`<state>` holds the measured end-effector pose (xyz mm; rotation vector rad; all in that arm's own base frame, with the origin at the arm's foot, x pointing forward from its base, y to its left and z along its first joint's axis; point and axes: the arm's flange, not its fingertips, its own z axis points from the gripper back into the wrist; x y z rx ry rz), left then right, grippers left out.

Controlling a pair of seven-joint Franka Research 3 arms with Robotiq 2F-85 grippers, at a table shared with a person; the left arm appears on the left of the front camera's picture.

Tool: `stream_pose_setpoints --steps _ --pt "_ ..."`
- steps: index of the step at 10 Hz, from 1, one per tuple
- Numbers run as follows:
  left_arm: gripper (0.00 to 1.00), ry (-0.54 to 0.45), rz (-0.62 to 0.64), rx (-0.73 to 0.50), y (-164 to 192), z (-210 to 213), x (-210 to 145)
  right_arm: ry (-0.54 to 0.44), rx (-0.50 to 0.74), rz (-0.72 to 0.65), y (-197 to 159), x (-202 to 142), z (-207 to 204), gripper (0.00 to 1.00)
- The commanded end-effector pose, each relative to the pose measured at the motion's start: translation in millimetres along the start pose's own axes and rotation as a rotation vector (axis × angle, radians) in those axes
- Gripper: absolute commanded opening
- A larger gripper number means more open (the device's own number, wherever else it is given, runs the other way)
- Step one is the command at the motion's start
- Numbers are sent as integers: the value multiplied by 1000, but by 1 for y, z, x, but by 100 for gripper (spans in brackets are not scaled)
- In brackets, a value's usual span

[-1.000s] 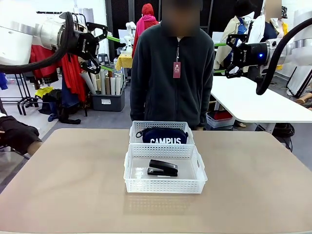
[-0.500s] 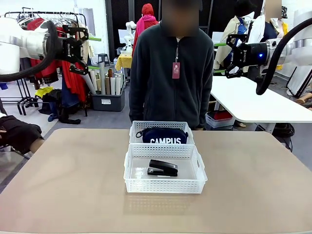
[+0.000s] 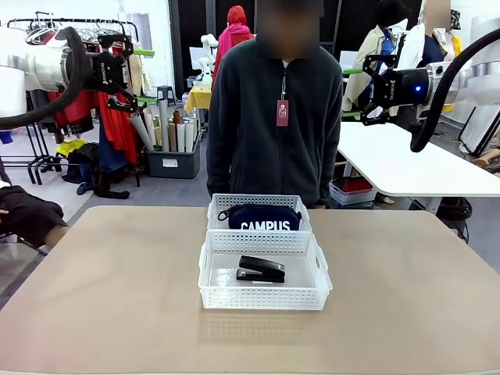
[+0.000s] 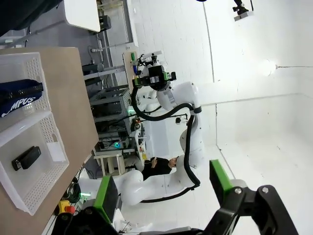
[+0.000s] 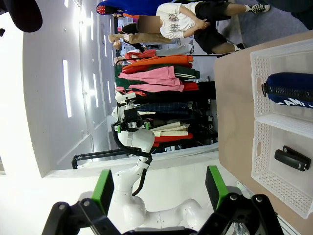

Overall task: Distribute items into two baskets.
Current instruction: Place the picked Stapler into the Organizing basket as instructed by the person.

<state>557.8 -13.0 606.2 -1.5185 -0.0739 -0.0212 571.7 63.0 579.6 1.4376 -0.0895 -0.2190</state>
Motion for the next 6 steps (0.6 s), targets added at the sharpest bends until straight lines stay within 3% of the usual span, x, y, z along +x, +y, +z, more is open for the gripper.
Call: stream_pose_setpoints --steps 1,6 --pt "100 -15 46 -8 6 3 8 -6 0 -7 4 -2 -1 100" --pt "100 0 0 0 0 0 0 -6 0 -7 4 -2 -1 100"
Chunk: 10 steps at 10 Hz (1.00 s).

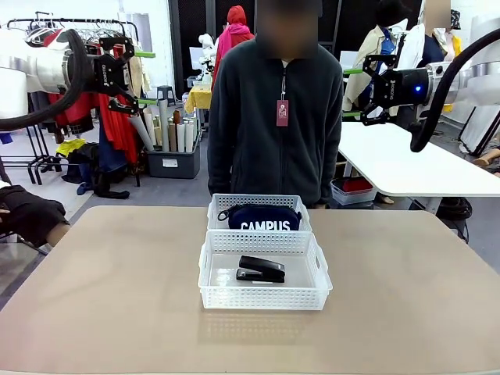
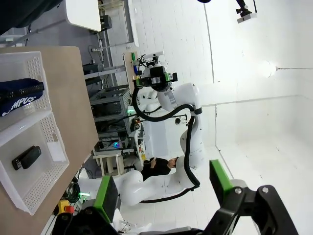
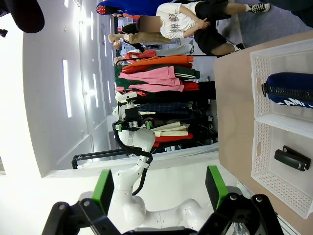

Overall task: Distribute items into two baskets.
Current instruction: Place the picked Stapler into the Organizing basket as instructed by the person.

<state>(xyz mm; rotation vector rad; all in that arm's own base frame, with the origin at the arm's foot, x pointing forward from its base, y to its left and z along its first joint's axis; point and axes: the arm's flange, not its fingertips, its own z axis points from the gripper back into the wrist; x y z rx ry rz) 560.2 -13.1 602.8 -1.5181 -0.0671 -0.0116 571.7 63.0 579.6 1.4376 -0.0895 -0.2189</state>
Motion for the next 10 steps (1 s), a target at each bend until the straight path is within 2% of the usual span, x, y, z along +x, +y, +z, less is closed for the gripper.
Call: stream_pose_setpoints --steps 1,10 --pt "100 2 -11 -1 -4 0 -2 -6 0 -7 4 -2 -1 100" --pt "100 2 -11 -1 -4 0 -2 -6 0 -7 4 -2 -1 100"
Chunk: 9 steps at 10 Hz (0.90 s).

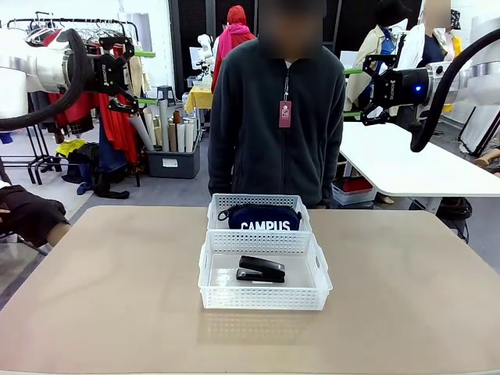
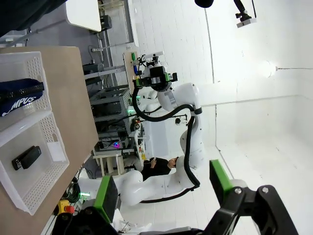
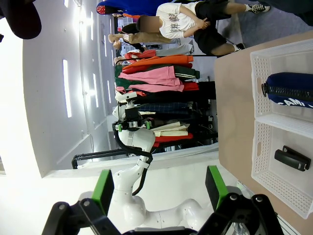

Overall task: Distribute items into two baskets.
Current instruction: Place the picked Stapler into the Organizing basket as instructed by the person.

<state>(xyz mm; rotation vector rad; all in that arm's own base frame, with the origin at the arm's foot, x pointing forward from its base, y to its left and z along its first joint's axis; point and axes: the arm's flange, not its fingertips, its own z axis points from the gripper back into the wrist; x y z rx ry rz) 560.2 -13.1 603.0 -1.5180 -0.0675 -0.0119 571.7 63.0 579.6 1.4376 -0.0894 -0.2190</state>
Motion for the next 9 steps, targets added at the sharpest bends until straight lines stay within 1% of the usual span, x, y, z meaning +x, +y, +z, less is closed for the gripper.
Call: stream_pose_setpoints --steps 1,9 --pt "100 2 -10 -1 -3 0 -2 -6 0 -7 4 -2 -1 100" --pt "100 2 -10 -1 -3 0 -2 -6 0 -7 4 -2 -1 100"
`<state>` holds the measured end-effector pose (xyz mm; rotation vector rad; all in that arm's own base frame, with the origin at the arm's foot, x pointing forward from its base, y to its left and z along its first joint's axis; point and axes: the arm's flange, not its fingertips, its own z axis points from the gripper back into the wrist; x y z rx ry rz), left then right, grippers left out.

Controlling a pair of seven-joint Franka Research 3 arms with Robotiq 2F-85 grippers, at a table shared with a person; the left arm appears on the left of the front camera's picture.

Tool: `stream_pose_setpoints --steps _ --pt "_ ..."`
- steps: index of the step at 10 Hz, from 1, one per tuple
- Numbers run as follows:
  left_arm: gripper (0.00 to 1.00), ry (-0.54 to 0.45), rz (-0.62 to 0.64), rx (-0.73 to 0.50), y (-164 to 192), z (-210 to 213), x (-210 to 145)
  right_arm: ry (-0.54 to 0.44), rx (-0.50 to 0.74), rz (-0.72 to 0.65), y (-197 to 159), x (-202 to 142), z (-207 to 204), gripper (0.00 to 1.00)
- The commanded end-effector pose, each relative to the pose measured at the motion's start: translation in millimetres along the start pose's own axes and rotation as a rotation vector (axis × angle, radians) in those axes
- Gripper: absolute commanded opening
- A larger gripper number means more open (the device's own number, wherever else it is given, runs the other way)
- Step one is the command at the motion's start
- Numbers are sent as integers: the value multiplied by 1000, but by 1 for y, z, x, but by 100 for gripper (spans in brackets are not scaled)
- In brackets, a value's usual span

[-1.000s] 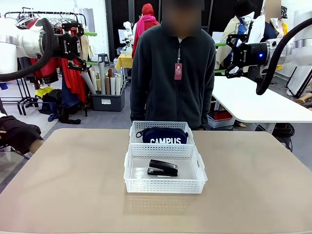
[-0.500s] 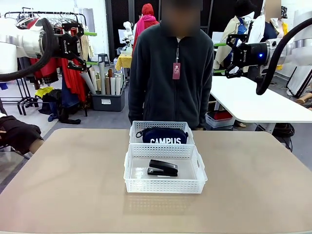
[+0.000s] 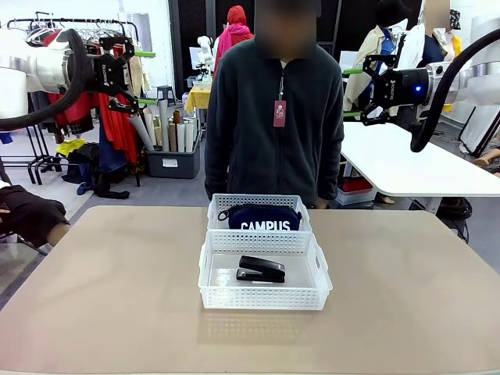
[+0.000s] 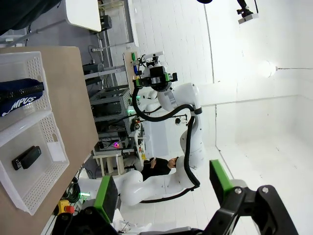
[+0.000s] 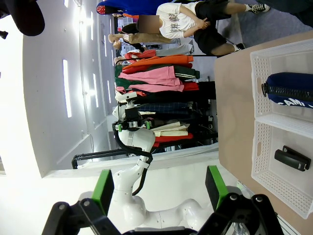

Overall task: Distribute items into two baskets.
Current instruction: Place the picked Stapler into the Organizing basket as instructed by the person.

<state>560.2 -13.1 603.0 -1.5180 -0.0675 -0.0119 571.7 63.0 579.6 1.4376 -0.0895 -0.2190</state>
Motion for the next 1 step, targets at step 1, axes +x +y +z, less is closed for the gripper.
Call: stream_pose_setpoints --steps 1 --pt "100 2 -10 -1 -3 0 -2 -6 0 -7 4 -2 -1 100"
